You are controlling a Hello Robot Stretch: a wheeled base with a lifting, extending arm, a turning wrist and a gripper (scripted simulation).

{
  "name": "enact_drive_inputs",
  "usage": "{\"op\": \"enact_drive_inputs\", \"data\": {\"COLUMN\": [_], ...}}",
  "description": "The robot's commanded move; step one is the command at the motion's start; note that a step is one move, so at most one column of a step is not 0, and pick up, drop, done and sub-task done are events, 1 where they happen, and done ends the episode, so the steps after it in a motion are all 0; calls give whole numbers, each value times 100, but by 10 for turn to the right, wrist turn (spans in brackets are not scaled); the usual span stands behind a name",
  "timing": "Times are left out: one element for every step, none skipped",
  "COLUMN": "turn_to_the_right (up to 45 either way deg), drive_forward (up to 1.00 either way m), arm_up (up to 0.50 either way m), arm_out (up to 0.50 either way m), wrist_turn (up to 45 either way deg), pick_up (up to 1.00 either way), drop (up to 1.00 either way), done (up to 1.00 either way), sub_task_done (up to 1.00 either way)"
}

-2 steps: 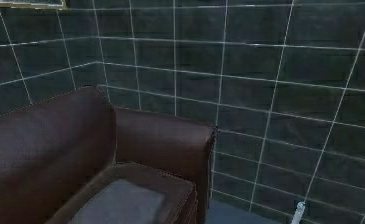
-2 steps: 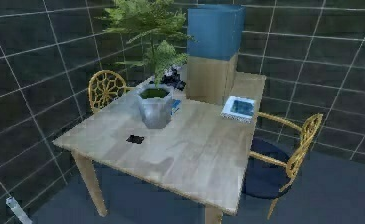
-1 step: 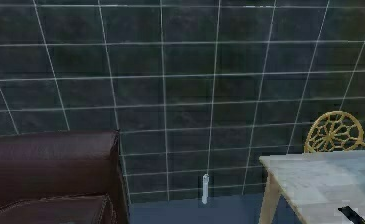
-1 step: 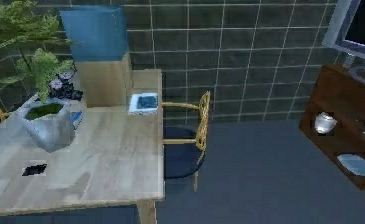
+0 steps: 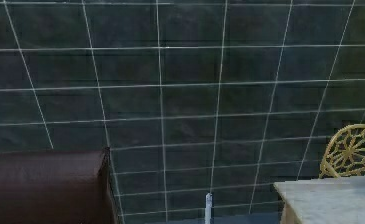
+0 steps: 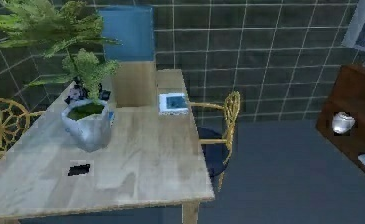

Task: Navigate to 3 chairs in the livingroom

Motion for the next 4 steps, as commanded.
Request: {"op": "enact_drive_inputs", "data": {"turn_to_the_right": [90,0,450,150], "drive_forward": [0,60,0,0], "arm_up": [0,0,0,0], "arm_out": [0,0,0,0], "wrist_turn": [0,0,0,0], "pick_up": [0,0,0,0], "drop": [0,0,0,0], "done": [0,0,0,0], "sub_task_done": [0,0,0,0]}}
